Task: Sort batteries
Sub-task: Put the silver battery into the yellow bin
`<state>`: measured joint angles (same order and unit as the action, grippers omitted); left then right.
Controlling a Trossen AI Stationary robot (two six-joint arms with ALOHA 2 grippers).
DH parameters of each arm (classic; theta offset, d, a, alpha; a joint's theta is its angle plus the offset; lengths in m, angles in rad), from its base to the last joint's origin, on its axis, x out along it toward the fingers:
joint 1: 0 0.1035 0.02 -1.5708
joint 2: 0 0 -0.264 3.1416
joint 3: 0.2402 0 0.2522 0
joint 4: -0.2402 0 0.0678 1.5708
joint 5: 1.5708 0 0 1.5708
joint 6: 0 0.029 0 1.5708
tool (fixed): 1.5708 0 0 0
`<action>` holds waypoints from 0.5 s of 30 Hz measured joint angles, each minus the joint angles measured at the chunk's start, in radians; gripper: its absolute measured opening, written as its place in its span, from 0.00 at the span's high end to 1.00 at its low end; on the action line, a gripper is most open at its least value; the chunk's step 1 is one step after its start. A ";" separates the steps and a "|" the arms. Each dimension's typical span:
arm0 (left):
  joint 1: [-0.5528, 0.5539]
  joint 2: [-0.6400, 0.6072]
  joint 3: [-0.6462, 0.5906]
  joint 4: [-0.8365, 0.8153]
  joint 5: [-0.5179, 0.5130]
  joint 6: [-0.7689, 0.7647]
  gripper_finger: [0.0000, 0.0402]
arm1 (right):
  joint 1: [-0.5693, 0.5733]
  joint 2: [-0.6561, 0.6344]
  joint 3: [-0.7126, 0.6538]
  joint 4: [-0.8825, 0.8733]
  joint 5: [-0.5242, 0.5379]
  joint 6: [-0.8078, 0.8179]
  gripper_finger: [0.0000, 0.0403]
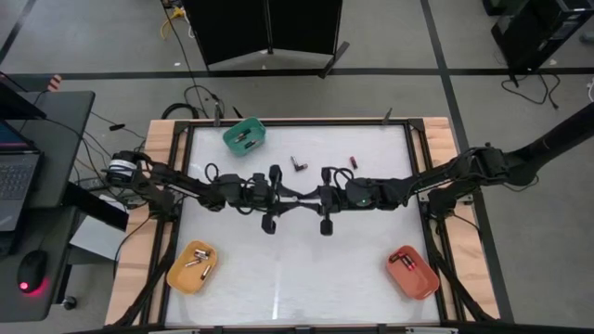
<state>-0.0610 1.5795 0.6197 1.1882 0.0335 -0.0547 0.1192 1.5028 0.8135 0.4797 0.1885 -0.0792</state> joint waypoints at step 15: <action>-0.005 0.000 0.000 0.007 0.005 0.071 0.87 | 0.001 -0.001 0.000 0.003 -0.005 0.000 0.86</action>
<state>-0.0662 1.5791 0.6197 1.1954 0.0388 0.0165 0.1200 1.5021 0.8135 0.4824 0.1833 -0.0791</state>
